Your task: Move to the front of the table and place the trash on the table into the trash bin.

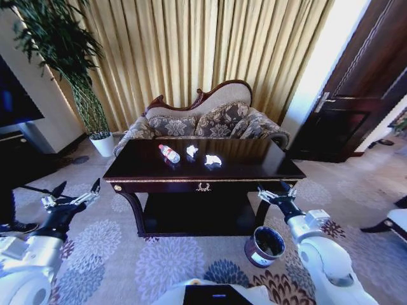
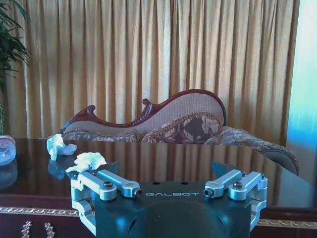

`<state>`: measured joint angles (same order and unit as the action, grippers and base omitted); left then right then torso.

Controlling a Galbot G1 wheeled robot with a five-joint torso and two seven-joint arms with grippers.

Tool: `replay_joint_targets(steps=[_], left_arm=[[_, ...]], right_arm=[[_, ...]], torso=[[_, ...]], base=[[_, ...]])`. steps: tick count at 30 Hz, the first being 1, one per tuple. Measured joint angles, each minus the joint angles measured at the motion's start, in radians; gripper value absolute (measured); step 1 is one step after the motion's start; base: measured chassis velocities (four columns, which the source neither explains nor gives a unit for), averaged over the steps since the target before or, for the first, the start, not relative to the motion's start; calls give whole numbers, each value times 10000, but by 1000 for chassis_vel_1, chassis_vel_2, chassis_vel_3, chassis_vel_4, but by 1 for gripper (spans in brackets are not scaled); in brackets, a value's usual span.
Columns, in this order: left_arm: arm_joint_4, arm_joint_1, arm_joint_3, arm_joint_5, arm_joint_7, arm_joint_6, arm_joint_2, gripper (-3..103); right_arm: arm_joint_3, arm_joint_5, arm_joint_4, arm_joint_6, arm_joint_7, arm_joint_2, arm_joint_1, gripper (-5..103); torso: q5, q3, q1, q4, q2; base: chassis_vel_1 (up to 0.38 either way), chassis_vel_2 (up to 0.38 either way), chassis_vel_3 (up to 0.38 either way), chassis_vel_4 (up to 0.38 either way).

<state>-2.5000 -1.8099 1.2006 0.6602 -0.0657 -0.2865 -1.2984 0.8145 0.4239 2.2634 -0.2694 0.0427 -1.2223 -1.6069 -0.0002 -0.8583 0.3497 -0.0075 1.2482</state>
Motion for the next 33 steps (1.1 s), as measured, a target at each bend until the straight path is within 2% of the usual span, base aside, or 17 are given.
replay_joint_targets(steps=[33], left_arm=[[-3, -65, 11, -17, 3, 16, -107, 100]], right_arm=[[59, 29, -29, 92, 21, 33, -33, 100]], torso=[[0, 0, -1, 0, 3]], base=[[-81, 82, 79, -80]])
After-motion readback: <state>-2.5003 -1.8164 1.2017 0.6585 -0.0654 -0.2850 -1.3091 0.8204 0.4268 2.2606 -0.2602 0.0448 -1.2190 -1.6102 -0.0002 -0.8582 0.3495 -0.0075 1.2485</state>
